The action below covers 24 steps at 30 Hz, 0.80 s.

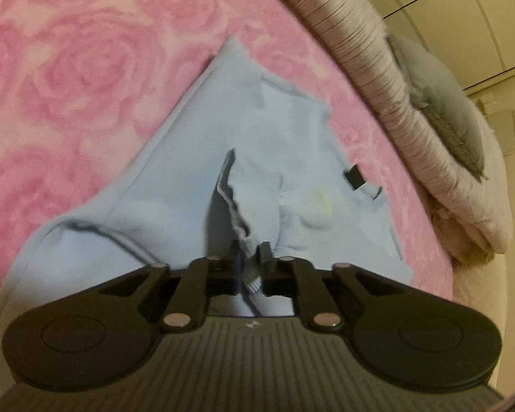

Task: Fold clothes
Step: 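Release the left gripper and smooth the folded sweatshirt with both grippers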

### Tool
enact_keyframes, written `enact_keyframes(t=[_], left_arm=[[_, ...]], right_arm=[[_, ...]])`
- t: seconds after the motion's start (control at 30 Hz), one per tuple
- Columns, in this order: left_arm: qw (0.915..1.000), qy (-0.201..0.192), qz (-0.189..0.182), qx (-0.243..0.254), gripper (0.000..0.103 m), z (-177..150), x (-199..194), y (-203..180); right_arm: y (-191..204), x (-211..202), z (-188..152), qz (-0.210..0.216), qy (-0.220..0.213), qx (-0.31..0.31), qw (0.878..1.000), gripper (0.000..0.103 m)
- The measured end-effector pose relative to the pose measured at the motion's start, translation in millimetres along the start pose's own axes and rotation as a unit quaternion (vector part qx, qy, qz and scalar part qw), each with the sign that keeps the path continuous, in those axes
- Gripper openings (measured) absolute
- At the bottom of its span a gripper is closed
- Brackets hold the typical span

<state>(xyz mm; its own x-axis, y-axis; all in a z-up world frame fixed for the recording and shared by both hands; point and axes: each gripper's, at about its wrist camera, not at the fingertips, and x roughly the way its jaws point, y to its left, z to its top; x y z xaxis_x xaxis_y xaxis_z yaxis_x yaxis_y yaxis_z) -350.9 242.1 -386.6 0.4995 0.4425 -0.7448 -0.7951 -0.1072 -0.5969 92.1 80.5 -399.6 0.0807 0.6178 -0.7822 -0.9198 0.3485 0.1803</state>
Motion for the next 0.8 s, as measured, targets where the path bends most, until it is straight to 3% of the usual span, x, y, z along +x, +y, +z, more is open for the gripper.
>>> enact_keyframes(t=[0.1, 0.2, 0.3, 0.37, 0.5, 0.63, 0.7, 0.8], left_arm=[[0.9975, -0.027, 0.002, 0.065, 0.004, 0, -15, -15], [0.9862, -0.075, -0.004, 0.148, 0.004, -3, -32, -26], [0.9813, -0.057, 0.04, 0.179, 0.004, -9, -23, -17], [0.9856, -0.022, 0.059, 0.157, 0.005, -11, -6, -5], [0.9806, -0.027, 0.068, 0.182, 0.007, -8, -5, -9], [0.978, -0.044, 0.088, 0.184, 0.012, 0, -22, -15], [0.9749, -0.076, 0.116, 0.174, 0.009, 5, -33, -16], [0.9758, -0.096, 0.105, 0.166, 0.009, 14, -39, -23]], right_arm=[[0, -1, -1, -0.002, 0.0, -0.005, 1.0, 0.044], [0, -2, -2, -0.007, 0.0, -0.012, 1.0, 0.044], [2, 0, -4, -0.016, 0.006, -0.027, 0.999, 0.044], [5, 1, -4, -0.022, 0.01, -0.04, 0.999, 0.044], [5, 1, 0, -0.02, 0.024, -0.042, 0.999, 0.044], [1, -10, 10, -0.013, 0.045, -0.039, 0.998, 0.044], [3, -18, 16, -0.006, 0.049, -0.042, 0.998, 0.044], [15, -28, 30, 0.016, 0.046, -0.065, 0.997, 0.044]])
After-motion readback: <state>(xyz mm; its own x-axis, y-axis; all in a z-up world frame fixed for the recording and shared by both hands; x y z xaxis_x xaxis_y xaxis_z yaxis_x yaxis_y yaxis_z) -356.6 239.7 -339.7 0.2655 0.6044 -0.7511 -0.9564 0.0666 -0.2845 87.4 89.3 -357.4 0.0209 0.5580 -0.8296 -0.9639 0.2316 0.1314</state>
